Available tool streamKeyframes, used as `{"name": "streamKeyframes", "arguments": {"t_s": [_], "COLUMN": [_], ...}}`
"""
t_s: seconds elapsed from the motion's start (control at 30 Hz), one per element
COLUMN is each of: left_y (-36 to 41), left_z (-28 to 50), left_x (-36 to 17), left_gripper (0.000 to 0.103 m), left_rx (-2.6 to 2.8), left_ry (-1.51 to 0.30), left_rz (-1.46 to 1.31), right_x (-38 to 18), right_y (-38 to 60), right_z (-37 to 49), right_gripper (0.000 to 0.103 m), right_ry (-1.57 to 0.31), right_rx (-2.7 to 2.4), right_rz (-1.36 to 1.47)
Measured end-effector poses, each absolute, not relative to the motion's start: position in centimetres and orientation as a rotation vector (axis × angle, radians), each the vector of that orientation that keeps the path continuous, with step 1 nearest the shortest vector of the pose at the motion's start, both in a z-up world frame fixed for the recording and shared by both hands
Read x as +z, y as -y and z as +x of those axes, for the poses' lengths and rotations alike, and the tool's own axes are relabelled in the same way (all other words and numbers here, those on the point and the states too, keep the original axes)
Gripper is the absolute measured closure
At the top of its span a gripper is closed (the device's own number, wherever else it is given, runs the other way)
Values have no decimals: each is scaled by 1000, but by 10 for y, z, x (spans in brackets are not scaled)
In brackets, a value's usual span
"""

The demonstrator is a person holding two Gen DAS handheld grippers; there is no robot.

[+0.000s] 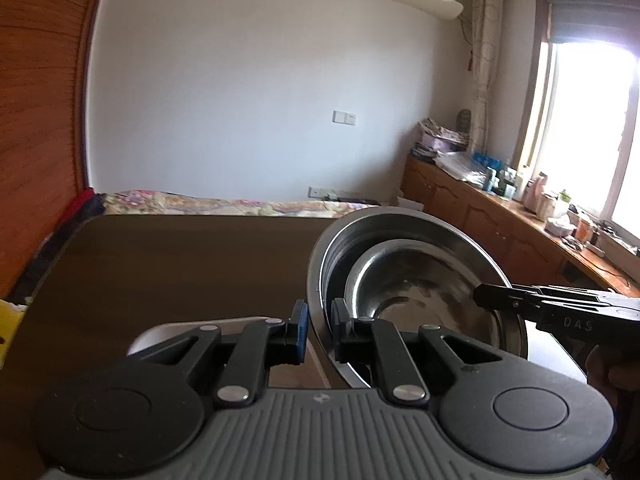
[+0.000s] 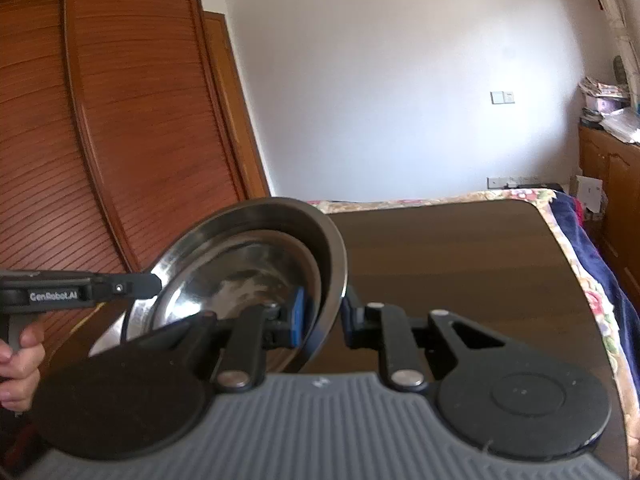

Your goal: Organize plates and bowls

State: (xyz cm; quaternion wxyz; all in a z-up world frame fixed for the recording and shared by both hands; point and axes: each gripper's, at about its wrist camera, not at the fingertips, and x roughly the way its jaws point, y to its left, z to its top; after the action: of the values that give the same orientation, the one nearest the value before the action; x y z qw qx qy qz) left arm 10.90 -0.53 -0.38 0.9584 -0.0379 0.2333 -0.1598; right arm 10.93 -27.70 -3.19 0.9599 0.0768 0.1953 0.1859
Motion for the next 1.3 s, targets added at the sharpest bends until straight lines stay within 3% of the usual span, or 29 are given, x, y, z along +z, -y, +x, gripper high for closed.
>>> {"name": "streamKeyframes", "arguments": {"t_s": [0.43,1.3], "left_y": [-47,-89], "left_z": [100,100], "left_x": [14,-17], "left_gripper": [58,58], "left_rx": [-230,-174], "left_ry": [-452,-520], "left_rz": [-86,-156], "right_x": [-25,-41], "right_y": [239,201], "right_z": [117,117], "right_gripper": [81,81], "right_ry": [-390,-482], "right_rx": [459,512], "right_rz": [128,83]}}
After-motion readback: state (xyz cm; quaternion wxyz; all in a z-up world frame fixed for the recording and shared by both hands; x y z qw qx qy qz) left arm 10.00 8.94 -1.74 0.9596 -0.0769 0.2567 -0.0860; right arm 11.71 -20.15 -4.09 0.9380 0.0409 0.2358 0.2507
